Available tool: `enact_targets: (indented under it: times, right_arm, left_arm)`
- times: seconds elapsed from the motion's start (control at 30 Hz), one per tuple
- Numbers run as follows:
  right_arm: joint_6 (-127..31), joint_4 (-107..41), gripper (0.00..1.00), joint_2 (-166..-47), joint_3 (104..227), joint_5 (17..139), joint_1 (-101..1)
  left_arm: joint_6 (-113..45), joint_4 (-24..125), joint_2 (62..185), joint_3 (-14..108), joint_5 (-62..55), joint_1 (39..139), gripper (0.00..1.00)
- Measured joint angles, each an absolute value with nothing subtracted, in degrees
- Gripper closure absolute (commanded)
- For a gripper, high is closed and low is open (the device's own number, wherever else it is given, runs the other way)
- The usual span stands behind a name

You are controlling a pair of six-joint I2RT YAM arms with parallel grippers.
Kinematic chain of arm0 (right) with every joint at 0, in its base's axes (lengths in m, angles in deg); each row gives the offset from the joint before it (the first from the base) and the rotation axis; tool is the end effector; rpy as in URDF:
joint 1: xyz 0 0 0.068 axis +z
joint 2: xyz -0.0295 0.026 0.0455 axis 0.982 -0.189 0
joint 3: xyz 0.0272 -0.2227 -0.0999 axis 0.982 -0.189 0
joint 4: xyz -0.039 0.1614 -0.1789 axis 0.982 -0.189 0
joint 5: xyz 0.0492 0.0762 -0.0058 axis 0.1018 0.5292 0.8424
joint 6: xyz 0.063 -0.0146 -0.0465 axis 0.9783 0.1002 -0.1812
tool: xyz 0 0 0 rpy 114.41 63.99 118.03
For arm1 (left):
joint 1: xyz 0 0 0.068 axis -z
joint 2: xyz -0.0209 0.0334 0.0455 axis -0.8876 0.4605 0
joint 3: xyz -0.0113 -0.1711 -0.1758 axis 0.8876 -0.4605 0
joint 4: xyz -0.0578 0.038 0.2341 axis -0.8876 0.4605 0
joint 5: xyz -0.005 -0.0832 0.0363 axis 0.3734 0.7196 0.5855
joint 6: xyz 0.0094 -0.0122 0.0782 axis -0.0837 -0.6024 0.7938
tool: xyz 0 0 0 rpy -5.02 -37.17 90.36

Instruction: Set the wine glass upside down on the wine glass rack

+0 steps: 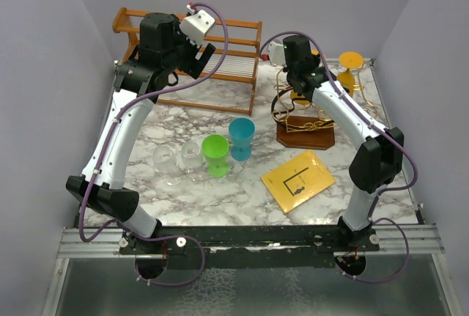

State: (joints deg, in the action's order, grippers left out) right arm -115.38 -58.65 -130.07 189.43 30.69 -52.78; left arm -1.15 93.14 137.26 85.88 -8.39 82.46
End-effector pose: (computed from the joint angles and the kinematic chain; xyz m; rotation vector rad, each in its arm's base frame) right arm 0.3955 0.1467 0.3131 -1.1516 1.8419 -1.0808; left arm 0.3169 -0.1188 0.4441 0.7014 1.7621 -0.0401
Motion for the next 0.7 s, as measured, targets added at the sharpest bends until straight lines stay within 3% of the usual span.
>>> enact_targets:
  times: [0.7]
  right_arm:
    - [-116.1, -58.0, 0.99, -128.7, 189.4, 30.3, -52.4]
  left_arm:
    - [-0.9, 93.1, 136.8, 85.9, -8.4, 82.5, 0.17]
